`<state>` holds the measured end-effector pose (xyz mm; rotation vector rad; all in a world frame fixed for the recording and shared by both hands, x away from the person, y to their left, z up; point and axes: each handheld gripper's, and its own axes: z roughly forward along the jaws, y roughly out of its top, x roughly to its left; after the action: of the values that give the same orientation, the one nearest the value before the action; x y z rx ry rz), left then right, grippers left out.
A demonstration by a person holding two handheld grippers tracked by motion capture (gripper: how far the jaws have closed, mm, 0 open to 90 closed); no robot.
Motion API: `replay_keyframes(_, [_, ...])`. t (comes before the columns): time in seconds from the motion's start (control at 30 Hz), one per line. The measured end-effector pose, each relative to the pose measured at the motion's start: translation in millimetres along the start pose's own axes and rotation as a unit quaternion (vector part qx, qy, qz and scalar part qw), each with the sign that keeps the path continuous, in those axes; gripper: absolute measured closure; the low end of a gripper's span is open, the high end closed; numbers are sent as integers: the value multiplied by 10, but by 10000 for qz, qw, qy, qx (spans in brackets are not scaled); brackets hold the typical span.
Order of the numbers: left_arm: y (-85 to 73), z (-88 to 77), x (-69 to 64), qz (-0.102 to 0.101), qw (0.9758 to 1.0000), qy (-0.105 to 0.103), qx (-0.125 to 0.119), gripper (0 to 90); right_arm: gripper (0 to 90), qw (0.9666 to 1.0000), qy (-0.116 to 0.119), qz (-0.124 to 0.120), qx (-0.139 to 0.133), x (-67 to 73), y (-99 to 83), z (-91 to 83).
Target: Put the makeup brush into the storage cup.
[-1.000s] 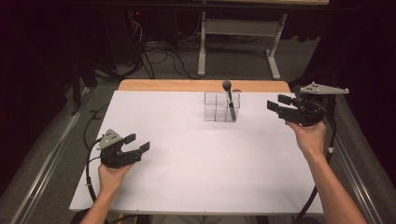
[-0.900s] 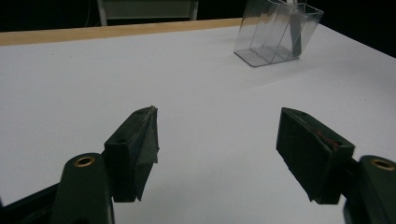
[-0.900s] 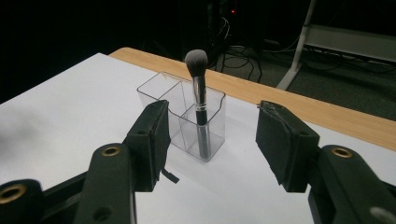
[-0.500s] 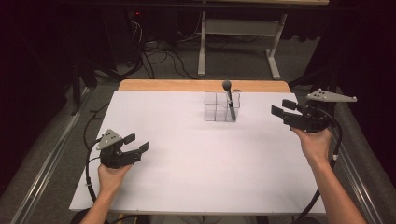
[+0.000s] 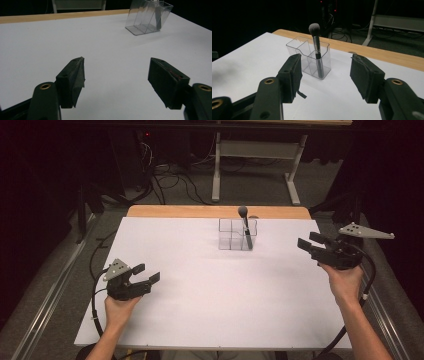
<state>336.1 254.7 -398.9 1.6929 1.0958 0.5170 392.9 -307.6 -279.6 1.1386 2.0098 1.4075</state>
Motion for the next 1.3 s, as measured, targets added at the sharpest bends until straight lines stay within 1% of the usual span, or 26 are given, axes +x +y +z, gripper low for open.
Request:
replay_keyframes(0.27, [0, -4, -1, -1, 10000, -4, -10, 301, 444, 10000, -19, 67, -61, -29, -84, -90])
replay_keyframes(0.63, [-2, -14, 0, 9, 10000, 14, -8, 301, 439, 9997, -61, 215, -129, -98, -223, -149])
replay_keyframes(0.97, [-4, -18, -4, 1, 10000, 12, -14, 301, 431, 9996, -19, 247, -140, -70, -339, -166])
replay_keyframes(1.2, [-5, -17, 0, -11, 10000, 17, -19, 301, 422, 9997, 29, 218, -94, -43, -430, -143])
replay_keyframes(1.3, [-5, -21, -3, -3, 10000, 13, -16, 301, 421, 9996, 35, 256, -90, -39, -467, -133])
